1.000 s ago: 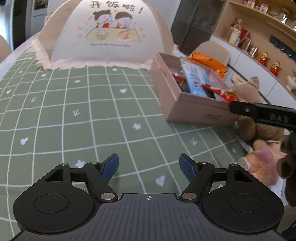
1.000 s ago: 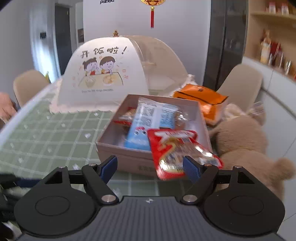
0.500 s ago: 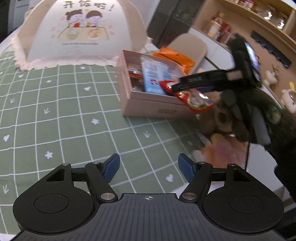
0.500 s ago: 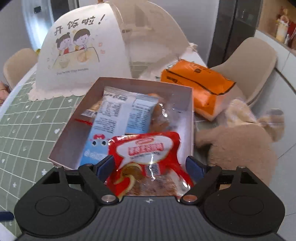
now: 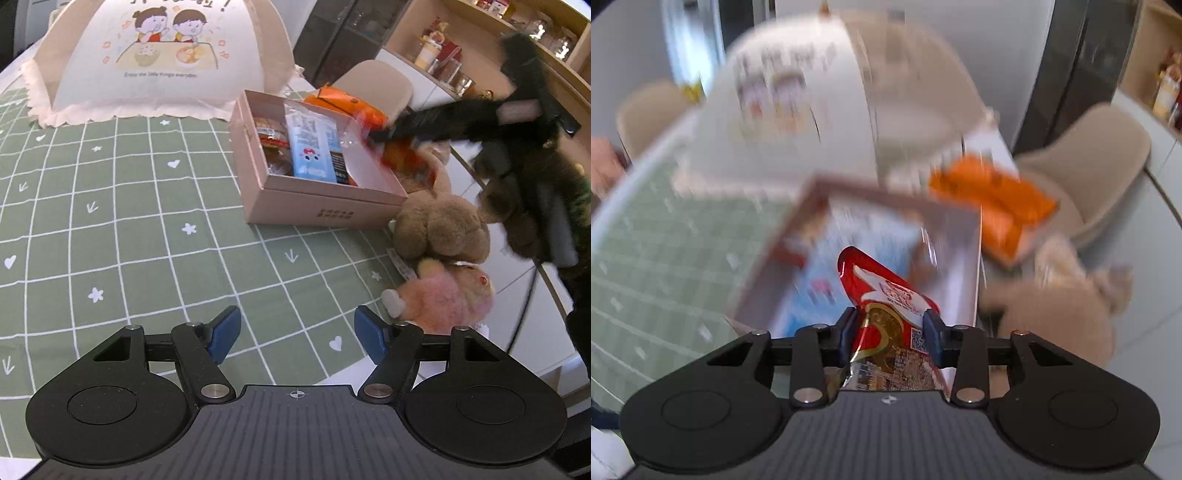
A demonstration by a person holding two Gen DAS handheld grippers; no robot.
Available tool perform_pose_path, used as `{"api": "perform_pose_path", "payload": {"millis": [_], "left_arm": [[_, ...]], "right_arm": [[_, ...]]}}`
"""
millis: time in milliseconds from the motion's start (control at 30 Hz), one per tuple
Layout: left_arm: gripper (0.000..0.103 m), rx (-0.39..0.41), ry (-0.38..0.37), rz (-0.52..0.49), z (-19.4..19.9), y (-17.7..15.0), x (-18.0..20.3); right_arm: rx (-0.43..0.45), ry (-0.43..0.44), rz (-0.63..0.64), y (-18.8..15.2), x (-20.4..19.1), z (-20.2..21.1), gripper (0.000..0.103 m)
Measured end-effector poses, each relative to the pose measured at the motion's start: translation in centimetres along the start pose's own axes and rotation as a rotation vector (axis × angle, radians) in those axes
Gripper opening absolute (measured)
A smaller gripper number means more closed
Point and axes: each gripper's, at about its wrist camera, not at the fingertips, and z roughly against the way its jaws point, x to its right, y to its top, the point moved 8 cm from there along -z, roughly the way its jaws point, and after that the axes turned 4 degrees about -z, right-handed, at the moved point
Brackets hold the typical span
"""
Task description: Organize snacks
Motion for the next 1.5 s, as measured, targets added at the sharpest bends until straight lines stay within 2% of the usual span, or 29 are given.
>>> {"api": "perform_pose_path", "payload": {"millis": [33, 67, 100, 133, 167, 200, 233, 333, 500, 533, 600, 733, 767, 833, 867, 900, 1000, 1133, 1167, 1200, 1267, 1367, 1500], "left_arm": [[0.073, 0.000, 0.002, 0.007, 0.0, 0.0, -0.2], [0.073, 0.000, 0.004, 0.013, 0.0, 0.0, -0.4], [0.073, 0.000, 0.007, 0.018, 0.0, 0.0, -0.6], [0.073, 0.001, 0.010, 0.019, -0.1, 0.1, -0.7], [0.073, 0.005, 0.014, 0.019, -0.1, 0.0, -0.9], [0.073, 0.005, 0.022, 0.020, -0.2, 0.0, -1.1], [0.073, -0.001, 0.033, 0.025, -0.3, -0.1, -1.5], [0.072, -0.009, 0.046, 0.048, 0.0, -0.6, -2.6], [0.071, -0.010, 0.058, 0.091, 0.7, -1.3, -4.1], [0.072, -0.007, 0.055, 0.091, 0.7, -1.3, -4.0], [0.072, -0.001, 0.039, 0.087, 0.9, -1.3, -3.7], [0.071, -0.018, 0.025, 0.071, 0.5, -1.3, -2.9], [0.071, -0.023, 0.022, 0.064, 0.3, -1.2, -2.7], [0.071, -0.031, 0.018, 0.045, 0.2, -1.1, -2.2], [0.071, -0.033, 0.016, 0.033, 0.2, -1.1, -2.0], [0.070, -0.034, 0.013, 0.022, 0.4, -1.0, -1.8], [0.068, -0.020, 0.014, 0.008, 0.9, -0.8, -2.0], [0.068, -0.010, 0.025, 0.062, 1.2, -0.9, -3.3], [0.068, -0.010, 0.027, 0.066, 1.2, -0.9, -3.4], [0.068, -0.011, 0.025, 0.067, 1.2, -1.0, -3.4], [0.068, -0.016, 0.018, 0.061, 0.9, -1.1, -3.3], [0.068, -0.022, 0.035, 0.052, 0.6, -1.4, -3.7], [0.068, -0.021, 0.064, 0.080, 0.4, -1.8, -5.1]], "right_arm": [[0.058, -0.005, -0.007, 1.3, -0.2, 0.9, 0.027], [0.104, -0.025, -0.008, 2.3, -0.3, 1.4, 0.016], [0.147, -0.056, -0.010, 3.3, -0.3, 1.6, 0.013], [0.190, -0.082, -0.025, 4.1, -0.3, 1.4, 0.013], [0.218, -0.081, -0.049, 4.6, -0.3, 0.7, 0.019], [0.209, -0.053, -0.068, 4.8, -0.2, -0.4, 0.037], [0.174, -0.024, -0.097, 4.6, -0.1, -1.7, 0.044], [0.118, 0.041, -0.163, 3.3, 0.7, -3.6, 0.045], [-0.028, 0.135, -0.161, -0.2, 1.6, -3.3, 0.050], [-0.030, 0.130, -0.133, -1.0, 1.6, -2.7, 0.051], [-0.005, 0.114, -0.059, -2.5, 1.2, -1.5, 0.065], [0.003, 0.024, 0.076, -4.8, -0.6, -2.3, 0.066], [0.004, -0.033, 0.095, -5.0, -0.7, -3.1, 0.065], [-0.009, -0.140, 0.099, -4.8, -0.4, -4.8, 0.047], [-0.016, -0.164, 0.081, -4.5, 0.0, -5.4, 0.030], [-0.012, -0.180, 0.055, -3.9, 0.7, -5.5, 0.019], [0.038, -0.148, -0.041, -1.2, 2.7, -3.5, 0.016], [0.167, -0.210, -0.009, 3.3, 3.3, 0.1, 0.013], [0.176, -0.212, 0.003, 4.0, 3.0, 0.2, 0.013], [0.177, -0.208, 0.013, 4.5, 2.6, -0.1, 0.013], [0.167, -0.116, 0.021, 4.6, 0.9, -1.3, 0.014], [0.131, 0.032, -0.047, 3.1, -1.1, -3.1, 0.039], [0.134, 0.166, -0.068, -1.3, -3.7, -1.9, 0.041]]}}
